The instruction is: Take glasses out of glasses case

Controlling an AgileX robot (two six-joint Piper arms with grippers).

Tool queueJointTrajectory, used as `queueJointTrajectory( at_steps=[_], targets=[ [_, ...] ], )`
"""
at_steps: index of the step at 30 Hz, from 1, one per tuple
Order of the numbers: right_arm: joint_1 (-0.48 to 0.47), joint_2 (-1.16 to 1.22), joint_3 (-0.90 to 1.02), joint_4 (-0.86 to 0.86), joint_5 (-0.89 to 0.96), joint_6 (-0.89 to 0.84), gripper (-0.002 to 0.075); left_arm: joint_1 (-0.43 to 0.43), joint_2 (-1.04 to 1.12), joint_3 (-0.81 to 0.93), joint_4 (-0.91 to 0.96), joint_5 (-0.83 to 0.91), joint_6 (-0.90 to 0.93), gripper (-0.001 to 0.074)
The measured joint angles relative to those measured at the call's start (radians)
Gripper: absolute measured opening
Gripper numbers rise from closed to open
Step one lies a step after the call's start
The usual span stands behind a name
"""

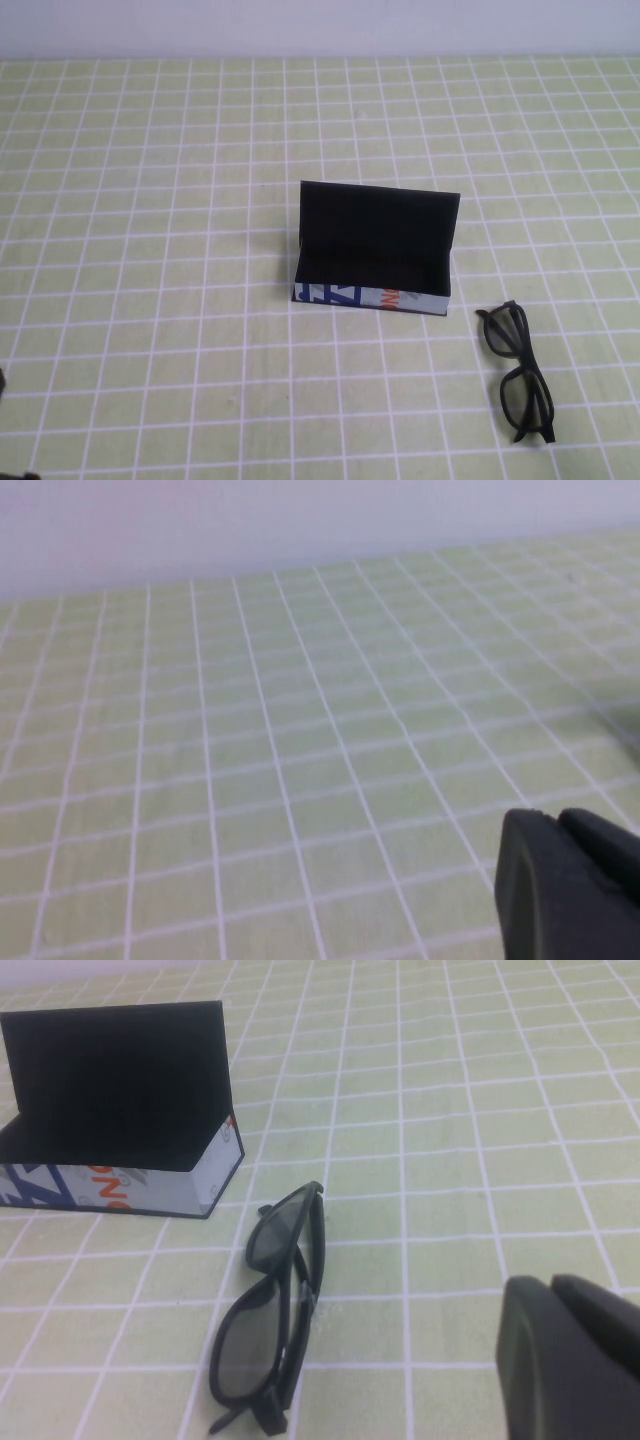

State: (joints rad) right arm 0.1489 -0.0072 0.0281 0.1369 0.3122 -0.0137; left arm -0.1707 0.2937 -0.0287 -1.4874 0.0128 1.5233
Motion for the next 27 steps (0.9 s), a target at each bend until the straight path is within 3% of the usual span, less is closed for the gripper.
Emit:
queueJointTrajectory(
  at_steps=[7,10,17,27],
  targets=[
    [0.0,0.0,0.0,0.0,0.0,0.0,-0.0018,0.021,-0.012,-0.046,1.02,-0.097,-1.012,-0.0004],
    [0.0,0.0,0.0,0.0,0.0,0.0,-0.0018,0.045,-0.057,-0.029,1.242,-0.15,-1.248,-0.0004],
    [0.0,0.0,0.0,0.0,0.0,0.0,-0.0018,0.067,-0.231,0.05,1.372,-0.151,-1.353,-0.0004],
    [0.0,0.0,0.0,-0.002,0.002,0.0,-0.0018,0.067,-0.305,0.052,1.436,0.219,-1.399,-0.0004]
  ],
)
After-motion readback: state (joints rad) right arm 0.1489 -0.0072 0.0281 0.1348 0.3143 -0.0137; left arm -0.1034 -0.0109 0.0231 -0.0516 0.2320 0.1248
